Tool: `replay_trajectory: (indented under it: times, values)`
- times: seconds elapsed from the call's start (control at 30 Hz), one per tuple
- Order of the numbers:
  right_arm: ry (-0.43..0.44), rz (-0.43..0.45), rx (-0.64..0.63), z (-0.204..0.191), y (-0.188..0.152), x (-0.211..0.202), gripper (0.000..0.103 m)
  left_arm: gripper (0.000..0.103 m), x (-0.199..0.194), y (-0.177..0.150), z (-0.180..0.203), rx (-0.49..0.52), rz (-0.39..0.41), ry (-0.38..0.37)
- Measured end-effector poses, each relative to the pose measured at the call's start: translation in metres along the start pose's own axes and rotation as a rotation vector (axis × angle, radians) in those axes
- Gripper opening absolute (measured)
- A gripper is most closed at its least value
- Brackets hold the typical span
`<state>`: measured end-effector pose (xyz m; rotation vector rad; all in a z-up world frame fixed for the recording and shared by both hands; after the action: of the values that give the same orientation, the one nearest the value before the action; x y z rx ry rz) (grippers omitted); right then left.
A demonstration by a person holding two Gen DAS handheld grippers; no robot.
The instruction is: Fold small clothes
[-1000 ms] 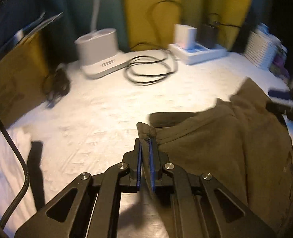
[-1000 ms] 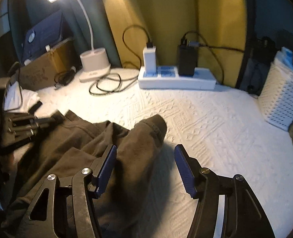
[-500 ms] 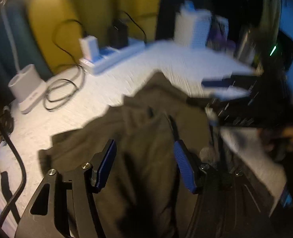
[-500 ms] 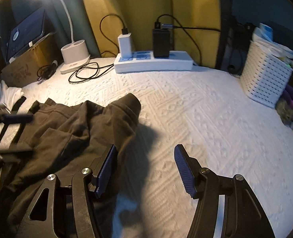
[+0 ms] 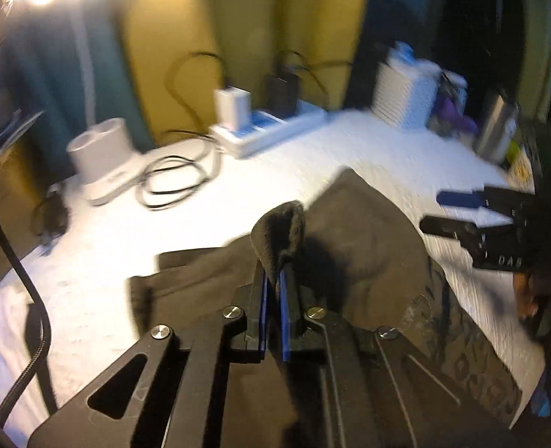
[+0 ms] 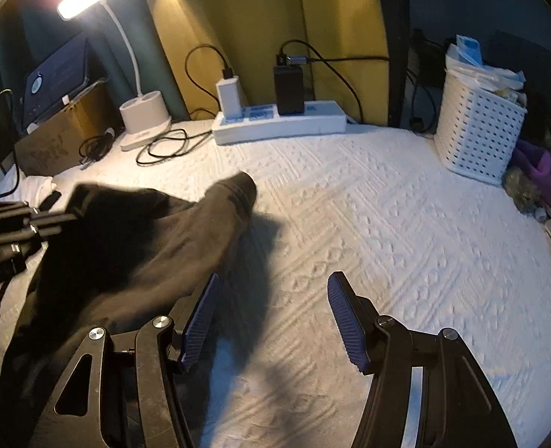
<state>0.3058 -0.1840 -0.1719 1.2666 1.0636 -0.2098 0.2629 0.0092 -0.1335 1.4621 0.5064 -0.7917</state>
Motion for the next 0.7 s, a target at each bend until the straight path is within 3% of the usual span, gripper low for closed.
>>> replay_trajectory:
  times: [0.23,0.37,0.6,0.63,0.67,0.7]
  values:
    - [0.055,0.010,-0.032,-0.022,0.020,0.018,0.063,0.004,-0.003,-0.017,-0.048,-0.128,-0.019,0.040]
    - [0.104,-0.027,0.024,-0.022,0.027,0.042,0.063,0.004,0.008,-0.032,-0.057,-0.154,-0.055,0.037]
    - [0.191,-0.069,0.076,-0.018,0.041,0.066,0.063,0.004,0.004,-0.031,-0.062,-0.182,-0.036,0.006]
    - [0.210,-0.079,0.087,-0.017,0.041,0.070,0.061,0.004,0.003,-0.031,-0.063,-0.186,-0.032,0.004]
    - [0.243,-0.091,0.097,-0.019,0.042,0.076,0.053,0.004,0.001,-0.031,-0.064,-0.194,-0.028,0.001]
    - [0.258,-0.098,0.105,-0.020,0.043,0.079,0.034,0.004,0.000,-0.032,-0.066,-0.205,-0.028,-0.004]
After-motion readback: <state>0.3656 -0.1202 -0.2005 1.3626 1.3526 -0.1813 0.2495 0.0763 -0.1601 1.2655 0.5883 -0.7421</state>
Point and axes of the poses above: each gripper's, at about its wrist camera, not at the fingertips, and x roughly the way its jaws point, z to its right, y to its top, the point moved 6 cm from there along x, roughly the way its jaws point, and after that the axes turned 2 degrees about -x, right-handed, at the moved point
